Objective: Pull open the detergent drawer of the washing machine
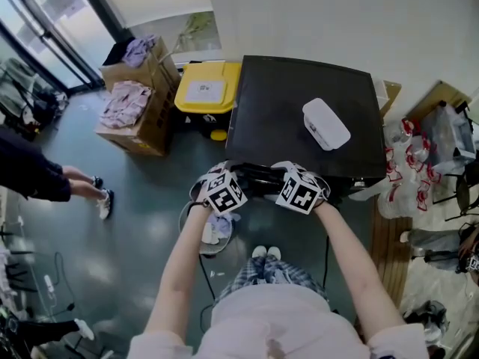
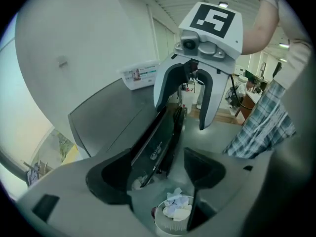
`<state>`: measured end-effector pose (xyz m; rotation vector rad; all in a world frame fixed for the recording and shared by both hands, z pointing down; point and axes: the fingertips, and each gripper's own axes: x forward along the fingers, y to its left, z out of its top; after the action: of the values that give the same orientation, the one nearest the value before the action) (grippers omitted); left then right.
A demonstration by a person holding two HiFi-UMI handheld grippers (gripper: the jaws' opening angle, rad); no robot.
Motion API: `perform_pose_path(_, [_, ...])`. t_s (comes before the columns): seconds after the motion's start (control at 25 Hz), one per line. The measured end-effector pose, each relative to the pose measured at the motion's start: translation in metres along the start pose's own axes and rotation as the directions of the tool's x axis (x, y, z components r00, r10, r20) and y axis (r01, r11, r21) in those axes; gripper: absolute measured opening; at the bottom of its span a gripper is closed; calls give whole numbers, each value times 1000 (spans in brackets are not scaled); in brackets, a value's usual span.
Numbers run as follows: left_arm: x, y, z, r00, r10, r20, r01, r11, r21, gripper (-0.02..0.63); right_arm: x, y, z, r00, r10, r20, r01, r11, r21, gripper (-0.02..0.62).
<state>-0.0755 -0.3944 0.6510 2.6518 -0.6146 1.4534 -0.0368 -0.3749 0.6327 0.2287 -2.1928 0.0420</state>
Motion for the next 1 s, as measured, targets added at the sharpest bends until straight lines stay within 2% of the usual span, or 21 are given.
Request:
perform_pose_path(0.16, [10, 0, -5, 999, -16, -47, 18, 999, 38, 345, 10, -2, -7, 999, 7, -51, -7, 1000, -4, 331])
perform_pose_path(0.4, [12, 4, -9, 996, -34, -87, 40, 997, 62, 331, 21, -5, -12, 993, -31, -110, 29, 999, -14, 313])
perform_pose_path(0.48, [14, 5, -7, 995, -33, -94, 40, 997, 69, 311, 21, -6, -15, 991, -56, -124, 54, 998, -21, 287])
perform_pose_path(0.72, [16, 16, -8, 990, 28, -141, -5, 988, 156, 208, 23, -16, -12, 976, -144, -163, 132, 988, -81, 195])
perform_pose_path(0.88, [17, 18, -10, 988, 62, -143, -35, 981, 190, 199, 28, -20, -13, 957, -208, -204, 183, 974, -133, 162])
perform_pose_path(1.0, [20, 18, -12, 979, 108, -175, -58, 962, 268, 198, 31, -22, -13, 941, -253, -226, 217, 961, -173, 158])
